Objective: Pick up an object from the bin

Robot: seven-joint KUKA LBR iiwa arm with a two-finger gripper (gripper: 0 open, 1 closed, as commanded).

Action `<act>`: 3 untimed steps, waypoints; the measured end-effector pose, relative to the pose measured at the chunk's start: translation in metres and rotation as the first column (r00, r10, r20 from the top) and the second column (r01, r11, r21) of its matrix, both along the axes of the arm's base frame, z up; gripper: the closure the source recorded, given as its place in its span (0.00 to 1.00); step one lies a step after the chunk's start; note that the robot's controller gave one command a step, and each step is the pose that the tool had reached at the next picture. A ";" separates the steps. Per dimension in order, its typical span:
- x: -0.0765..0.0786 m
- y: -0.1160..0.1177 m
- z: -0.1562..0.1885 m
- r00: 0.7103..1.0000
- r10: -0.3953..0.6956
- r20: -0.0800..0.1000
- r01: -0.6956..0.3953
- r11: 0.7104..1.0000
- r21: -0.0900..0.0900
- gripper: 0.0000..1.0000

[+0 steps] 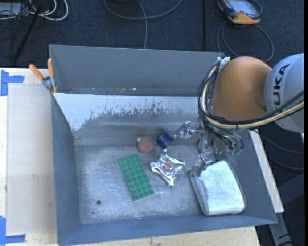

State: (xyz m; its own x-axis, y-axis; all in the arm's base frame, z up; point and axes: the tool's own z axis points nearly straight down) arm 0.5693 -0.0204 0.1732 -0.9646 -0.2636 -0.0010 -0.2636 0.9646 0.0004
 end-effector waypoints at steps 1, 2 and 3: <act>-0.008 0.000 -0.103 0.999 0.049 0.003 -0.049 0.999 0.001 0.00; -0.007 0.000 -0.099 0.999 0.052 0.002 -0.052 0.999 -0.001 1.00; -0.006 0.023 0.081 0.913 0.407 0.005 -0.407 0.913 -0.002 1.00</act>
Offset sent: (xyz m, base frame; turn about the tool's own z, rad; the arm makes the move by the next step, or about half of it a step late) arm -0.0096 -0.0006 -0.1032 -0.0521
